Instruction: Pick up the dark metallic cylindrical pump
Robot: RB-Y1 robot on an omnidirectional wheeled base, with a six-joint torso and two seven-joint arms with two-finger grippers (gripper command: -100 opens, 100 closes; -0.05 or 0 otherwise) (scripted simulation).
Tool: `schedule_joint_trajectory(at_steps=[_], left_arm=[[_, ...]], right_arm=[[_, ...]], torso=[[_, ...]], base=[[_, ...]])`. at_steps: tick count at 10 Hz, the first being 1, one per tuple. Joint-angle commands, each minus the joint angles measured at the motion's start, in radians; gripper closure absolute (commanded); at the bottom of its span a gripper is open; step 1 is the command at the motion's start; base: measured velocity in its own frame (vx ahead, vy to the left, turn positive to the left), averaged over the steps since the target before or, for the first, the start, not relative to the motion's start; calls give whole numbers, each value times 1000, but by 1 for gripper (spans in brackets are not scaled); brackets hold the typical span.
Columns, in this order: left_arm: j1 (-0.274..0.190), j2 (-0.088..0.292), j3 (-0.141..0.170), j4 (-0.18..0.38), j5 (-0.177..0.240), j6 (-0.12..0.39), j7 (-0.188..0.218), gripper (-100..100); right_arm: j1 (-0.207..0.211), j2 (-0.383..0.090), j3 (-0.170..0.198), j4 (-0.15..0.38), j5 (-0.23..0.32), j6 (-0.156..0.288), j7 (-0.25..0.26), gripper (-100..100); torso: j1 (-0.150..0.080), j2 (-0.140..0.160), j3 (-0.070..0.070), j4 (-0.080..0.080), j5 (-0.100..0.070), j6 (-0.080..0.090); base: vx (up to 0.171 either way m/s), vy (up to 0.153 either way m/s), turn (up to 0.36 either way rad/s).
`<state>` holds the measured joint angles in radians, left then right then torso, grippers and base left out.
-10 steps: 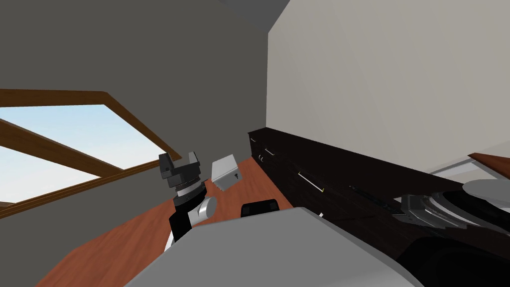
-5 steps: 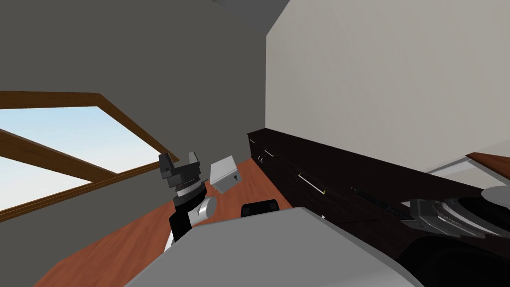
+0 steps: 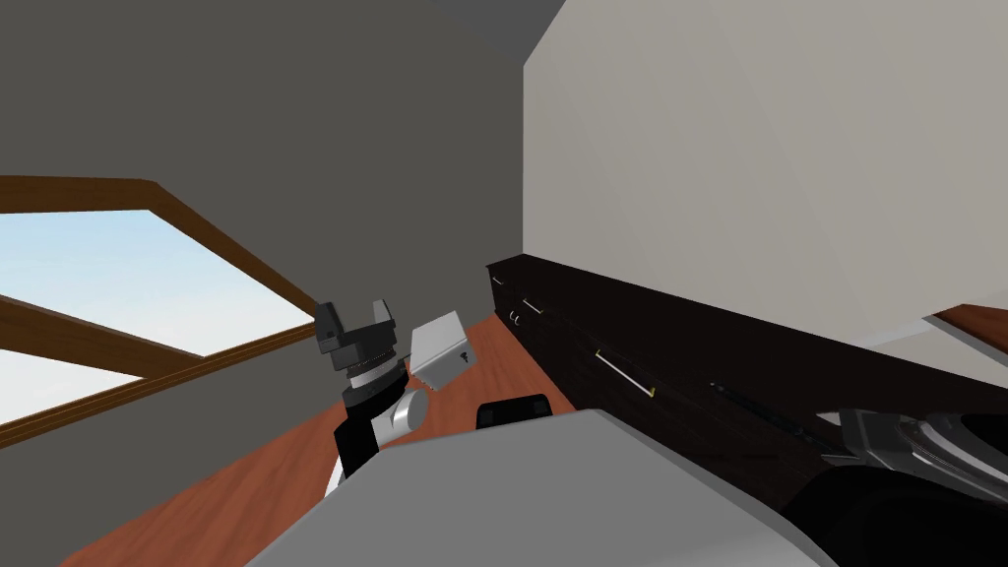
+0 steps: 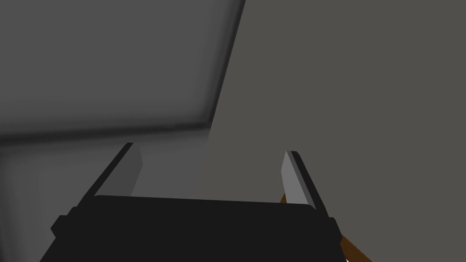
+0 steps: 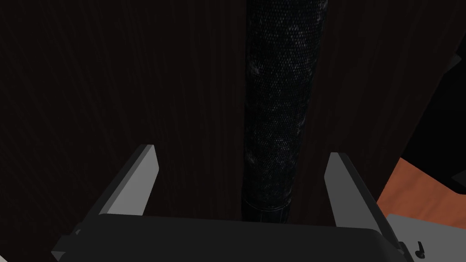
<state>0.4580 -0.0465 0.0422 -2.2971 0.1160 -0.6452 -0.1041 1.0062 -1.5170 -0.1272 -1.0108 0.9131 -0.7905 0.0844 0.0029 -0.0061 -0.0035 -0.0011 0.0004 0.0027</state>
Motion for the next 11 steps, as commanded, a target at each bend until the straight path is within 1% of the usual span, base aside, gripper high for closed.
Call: schedule_joint_trajectory(at_steps=[1,2,3,4,5,6,7,8,9,10,11], left_arm=[[0,0,0,0,0,0,0,0],[0,0,0,0,0,0,0,0],[0,0,0,0,0,0,0,0],[0,0,0,0,0,0,0,0],[0,0,0,0,0,0,0,0],[0,0,0,0,0,0,0,0],[0,0,0,0,0,0,0,0],[0,0,0,0,0,0,0,0],[0,0,0,0,0,0,0,0],[0,0,0,0,0,0,0,0],[0,0,0,0,0,0,0,0]], right_arm=[[-4,30,-8,32,-1,-16,50,-100],[-4,30,-8,32,-1,-16,61,-100],[-13,58,-11,63,-1,-31,99,-100],[-13,58,-11,63,-1,-31,109,-100],[-21,85,-14,94,-1,-45,148,-100],[-21,85,-14,94,-1,-45,158,-100],[-30,112,-18,125,-1,-60,200,-100],[-30,112,-18,125,-1,-60,207,-100],[-39,139,-21,155,-1,-75,244,-100],[-39,139,-21,155,-1,-75,256,-100],[-48,166,-24,186,-1,-90,290,-100]], torso=[[0,0,0,0,0,0],[0,0,0,0,0,0],[-1,0,0,0,0,0],[-1,0,0,0,0,0],[-1,0,0,0,0,0],[-1,0,0,0,0,0],[-1,0,0,0,0,0],[-1,0,0,0,0,0],[-1,1,0,0,0,0],[-1,1,0,0,0,0],[-1,1,0,0,0,0]], base=[[84,10,-49],[84,3,-35],[99,-4,-47],[87,-1,-30],[102,8,-50],[89,10,-38],[98,7,-47],[78,10,-33],[84,7,-54],[84,10,-40],[111,9,-40]])
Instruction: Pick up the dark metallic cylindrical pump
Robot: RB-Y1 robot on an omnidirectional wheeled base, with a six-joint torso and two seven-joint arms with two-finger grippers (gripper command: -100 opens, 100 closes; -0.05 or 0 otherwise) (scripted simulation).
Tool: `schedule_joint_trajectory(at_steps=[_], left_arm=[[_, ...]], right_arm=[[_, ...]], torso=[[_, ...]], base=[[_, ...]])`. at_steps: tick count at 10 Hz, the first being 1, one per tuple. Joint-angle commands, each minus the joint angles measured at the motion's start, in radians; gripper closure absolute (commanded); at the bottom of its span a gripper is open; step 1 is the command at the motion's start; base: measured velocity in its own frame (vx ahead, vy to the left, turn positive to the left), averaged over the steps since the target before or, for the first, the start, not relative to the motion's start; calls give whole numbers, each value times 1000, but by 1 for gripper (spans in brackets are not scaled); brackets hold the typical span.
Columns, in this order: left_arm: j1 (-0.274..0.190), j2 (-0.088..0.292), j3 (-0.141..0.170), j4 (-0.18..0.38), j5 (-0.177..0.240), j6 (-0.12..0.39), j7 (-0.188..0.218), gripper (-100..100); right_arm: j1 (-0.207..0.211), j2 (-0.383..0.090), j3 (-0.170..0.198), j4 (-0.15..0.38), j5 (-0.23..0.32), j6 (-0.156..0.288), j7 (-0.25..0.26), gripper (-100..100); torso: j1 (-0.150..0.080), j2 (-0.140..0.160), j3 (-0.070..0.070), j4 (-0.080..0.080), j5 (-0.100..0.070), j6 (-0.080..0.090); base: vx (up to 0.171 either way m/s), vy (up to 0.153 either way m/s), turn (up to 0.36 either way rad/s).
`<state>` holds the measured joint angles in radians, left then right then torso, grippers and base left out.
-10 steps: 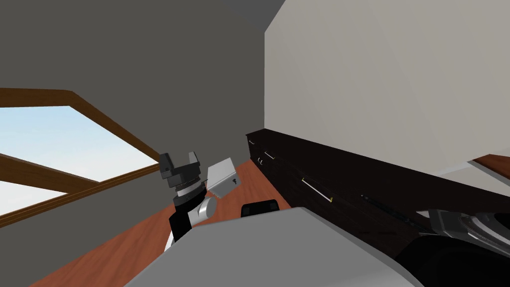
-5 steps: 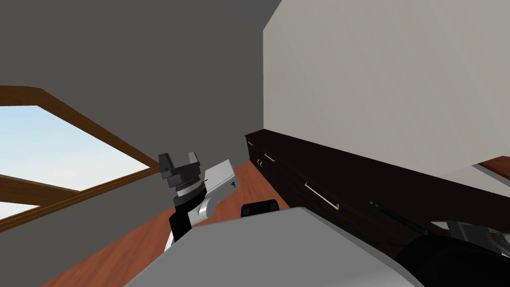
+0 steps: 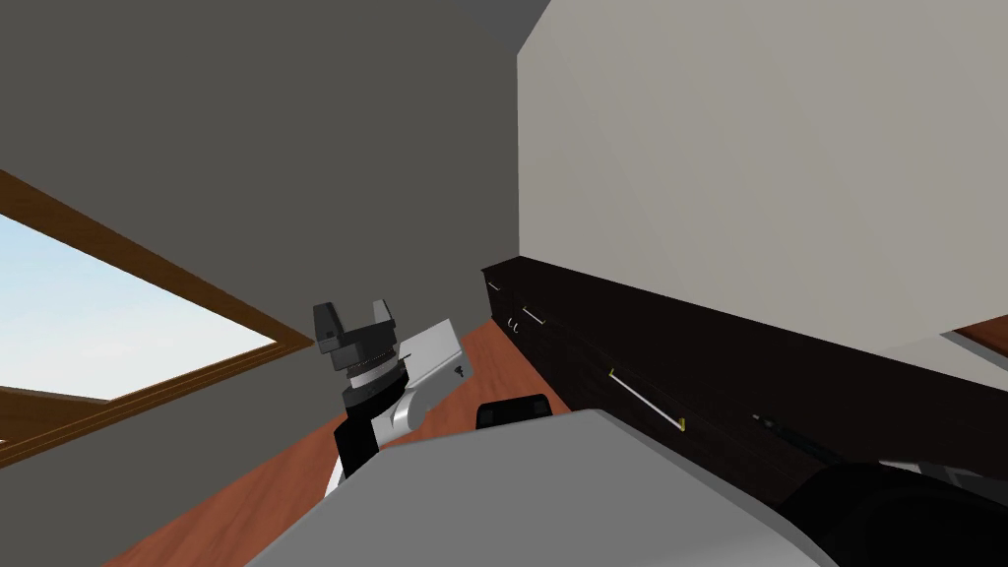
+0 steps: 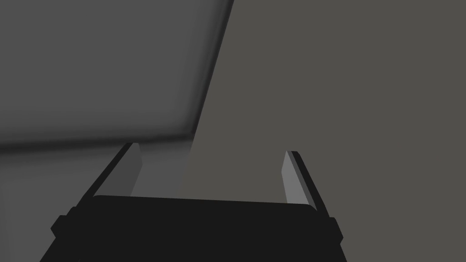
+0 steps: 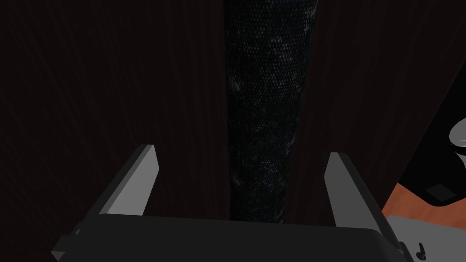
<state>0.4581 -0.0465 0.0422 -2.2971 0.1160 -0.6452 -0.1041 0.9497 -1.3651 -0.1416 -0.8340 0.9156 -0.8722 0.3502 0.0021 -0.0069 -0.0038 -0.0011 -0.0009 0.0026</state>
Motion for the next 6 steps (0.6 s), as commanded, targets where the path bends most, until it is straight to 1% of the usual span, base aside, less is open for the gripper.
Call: schedule_joint_trajectory(at_steps=[1,2,3,6], left_arm=[[0,0,0,0,0,0,0,0],[0,0,0,0,0,0,0,0],[0,0,0,0,0,0,0,0],[0,0,0,0,0,0,0,0]], right_arm=[[8,14,-9,10,-4,-9,39,-100],[7,10,-6,5,-2,-3,22,-100],[8,11,-7,4,-2,-3,27,100],[8,10,-7,4,-2,-4,26,100]], torso=[[0,0,0,0,0,0],[-1,0,0,0,-1,0],[-1,3,2,1,-1,-1],[-2,6,3,1,-2,0]], base=[[96,-1,-34],[34,0,-5],[7,1,2],[0,0,0]])
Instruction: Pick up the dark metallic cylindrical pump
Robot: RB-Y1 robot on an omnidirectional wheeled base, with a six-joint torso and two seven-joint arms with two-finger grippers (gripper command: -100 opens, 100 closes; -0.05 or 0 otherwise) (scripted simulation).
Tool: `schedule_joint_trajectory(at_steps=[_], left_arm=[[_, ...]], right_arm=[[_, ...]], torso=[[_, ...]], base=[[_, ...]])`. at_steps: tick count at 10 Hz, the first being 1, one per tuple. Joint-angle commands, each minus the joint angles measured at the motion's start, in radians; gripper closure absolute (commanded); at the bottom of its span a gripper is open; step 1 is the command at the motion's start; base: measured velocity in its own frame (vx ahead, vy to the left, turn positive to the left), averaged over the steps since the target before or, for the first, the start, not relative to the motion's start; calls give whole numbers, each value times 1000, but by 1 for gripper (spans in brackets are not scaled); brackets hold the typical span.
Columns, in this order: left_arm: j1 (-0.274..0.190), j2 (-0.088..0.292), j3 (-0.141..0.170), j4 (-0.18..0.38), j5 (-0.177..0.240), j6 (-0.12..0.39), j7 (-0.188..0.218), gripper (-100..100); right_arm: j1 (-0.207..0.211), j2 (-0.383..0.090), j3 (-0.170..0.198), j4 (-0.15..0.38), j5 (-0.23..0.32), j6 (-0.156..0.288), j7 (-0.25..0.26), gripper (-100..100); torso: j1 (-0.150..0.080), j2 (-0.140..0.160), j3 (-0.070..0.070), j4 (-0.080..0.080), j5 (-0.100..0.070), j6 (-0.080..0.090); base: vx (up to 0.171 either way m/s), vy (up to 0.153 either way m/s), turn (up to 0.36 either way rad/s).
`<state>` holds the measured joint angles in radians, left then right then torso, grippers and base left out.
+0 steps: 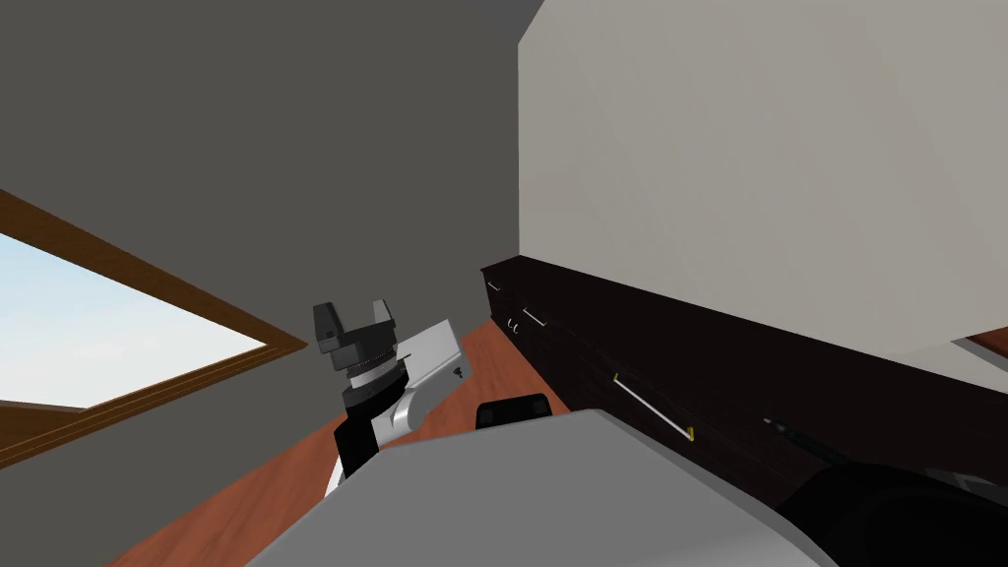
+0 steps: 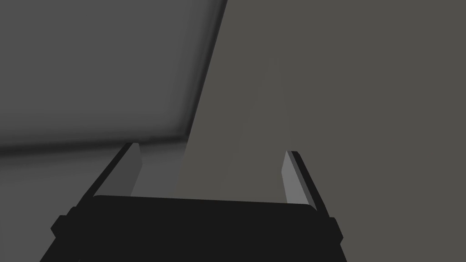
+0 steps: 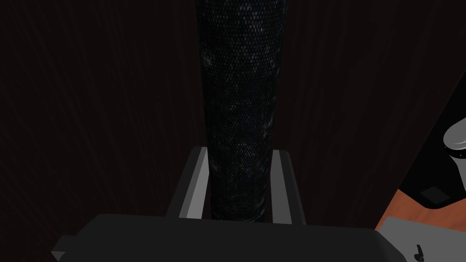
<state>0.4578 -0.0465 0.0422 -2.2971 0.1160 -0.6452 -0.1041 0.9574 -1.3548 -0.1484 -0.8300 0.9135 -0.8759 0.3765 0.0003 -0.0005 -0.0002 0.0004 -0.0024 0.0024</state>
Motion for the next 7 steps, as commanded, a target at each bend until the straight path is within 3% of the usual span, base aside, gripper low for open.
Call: schedule_joint_trajectory(at_steps=[1,2,3,7], left_arm=[[0,0,0,0,0,0,0,0],[0,0,0,0,0,0,0,0],[0,0,0,0,0,0,0,0],[0,0,0,0,0,0,0,0]], right_arm=[[0,0,0,0,0,0,0,100],[0,0,0,0,0,0,0,0],[10,-23,1,-25,-2,10,-36,100],[27,-78,7,-87,-2,40,-134,100]], torso=[[0,0,0,0,0,0],[0,0,0,0,0,0],[0,0,0,0,0,0],[0,9,5,2,1,0]], base=[[0,0,0],[0,0,0],[-68,-8,55],[-128,-12,52]])
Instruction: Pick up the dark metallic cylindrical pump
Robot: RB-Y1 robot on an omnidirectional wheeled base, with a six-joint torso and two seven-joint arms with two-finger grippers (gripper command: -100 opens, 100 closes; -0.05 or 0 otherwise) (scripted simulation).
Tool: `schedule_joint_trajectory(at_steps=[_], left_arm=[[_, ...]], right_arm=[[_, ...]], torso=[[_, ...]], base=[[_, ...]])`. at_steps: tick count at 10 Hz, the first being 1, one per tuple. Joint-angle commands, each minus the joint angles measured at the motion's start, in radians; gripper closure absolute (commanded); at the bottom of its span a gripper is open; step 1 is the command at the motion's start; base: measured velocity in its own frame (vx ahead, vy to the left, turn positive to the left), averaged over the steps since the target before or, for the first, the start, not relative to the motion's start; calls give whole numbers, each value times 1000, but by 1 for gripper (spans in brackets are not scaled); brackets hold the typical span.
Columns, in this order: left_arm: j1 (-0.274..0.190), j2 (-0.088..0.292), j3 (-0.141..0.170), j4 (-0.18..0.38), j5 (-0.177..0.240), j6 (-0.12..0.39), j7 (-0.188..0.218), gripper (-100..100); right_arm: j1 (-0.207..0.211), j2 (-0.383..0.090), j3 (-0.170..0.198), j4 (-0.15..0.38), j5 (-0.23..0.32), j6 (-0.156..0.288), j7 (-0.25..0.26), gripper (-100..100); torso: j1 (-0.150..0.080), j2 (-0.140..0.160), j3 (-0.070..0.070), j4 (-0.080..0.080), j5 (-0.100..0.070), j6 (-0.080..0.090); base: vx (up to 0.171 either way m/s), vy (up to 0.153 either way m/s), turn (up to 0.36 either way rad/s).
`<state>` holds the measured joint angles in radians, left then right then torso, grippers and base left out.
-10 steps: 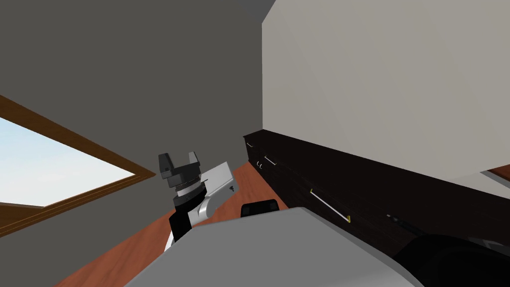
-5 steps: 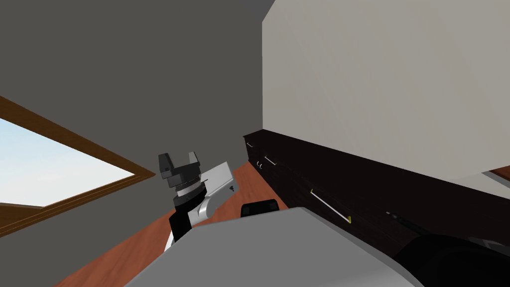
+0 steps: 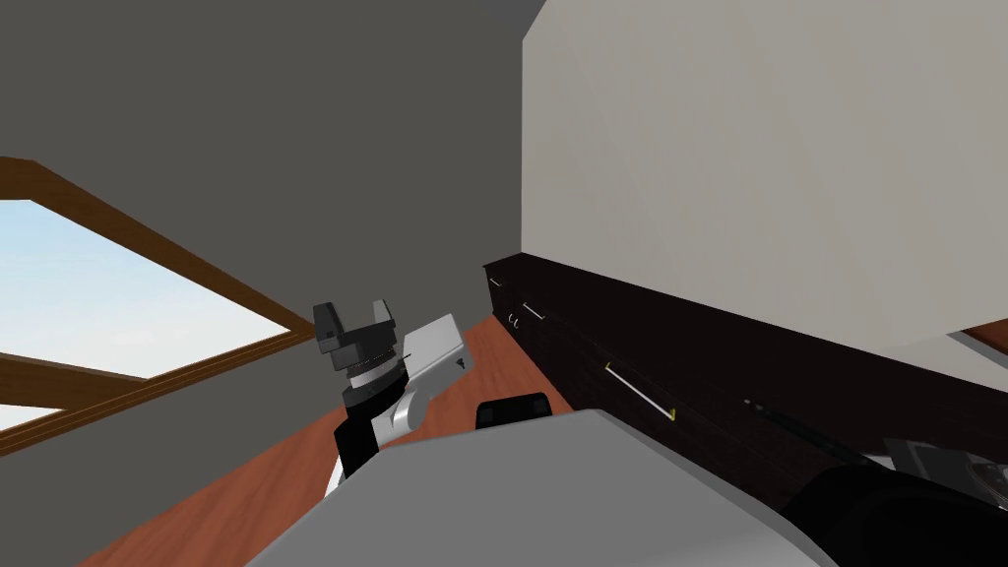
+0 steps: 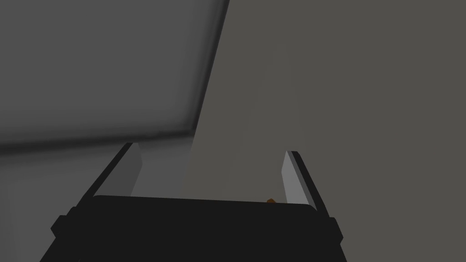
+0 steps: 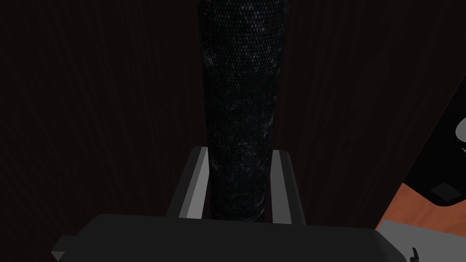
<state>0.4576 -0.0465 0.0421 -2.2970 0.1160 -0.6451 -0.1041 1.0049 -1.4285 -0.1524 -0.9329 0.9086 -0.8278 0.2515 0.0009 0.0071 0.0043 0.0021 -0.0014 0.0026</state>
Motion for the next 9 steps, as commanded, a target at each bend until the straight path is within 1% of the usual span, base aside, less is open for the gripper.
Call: schedule_joint_trajectory(at_steps=[1,2,3,4,5,6,7,8,9], left_arm=[[0,0,0,0,0,0,0,0],[0,0,0,0,0,0,0,0],[0,0,0,0,0,0,0,0],[0,0,0,0,0,0,0,0],[0,0,0,0,0,0,0,0],[0,0,0,0,0,0,0,0],[0,0,0,0,0,0,0,0],[0,0,0,0,0,0,0,0],[0,0,0,0,0,0,0,0]], right_arm=[[-11,-31,14,-15,3,7,-50,100],[-11,-31,14,-15,3,7,-58,100],[-2,-58,17,-46,3,22,-98,100],[-2,-58,17,-46,3,22,-106,100],[7,-85,20,-77,3,37,-147,100],[7,-85,20,-77,3,37,-155,100],[16,-112,23,-108,3,51,-195,100],[16,-112,23,-108,3,51,-204,100],[24,-139,26,-139,3,66,-243,100]], torso=[[0,0,0,0,0,0],[1,0,0,0,0,-1],[1,-2,-1,0,0,0],[0,-1,-1,0,1,-1],[0,-2,-1,0,1,0],[1,-2,-1,0,1,-1],[1,-2,-1,0,1,1],[1,0,0,0,1,0],[1,-1,0,0,1,1]], base=[[-106,4,42],[-81,-2,51],[-96,-14,47],[-83,-11,37],[-93,-3,45],[-84,3,39],[-115,-3,52],[-92,-10,34],[-92,-12,37]])
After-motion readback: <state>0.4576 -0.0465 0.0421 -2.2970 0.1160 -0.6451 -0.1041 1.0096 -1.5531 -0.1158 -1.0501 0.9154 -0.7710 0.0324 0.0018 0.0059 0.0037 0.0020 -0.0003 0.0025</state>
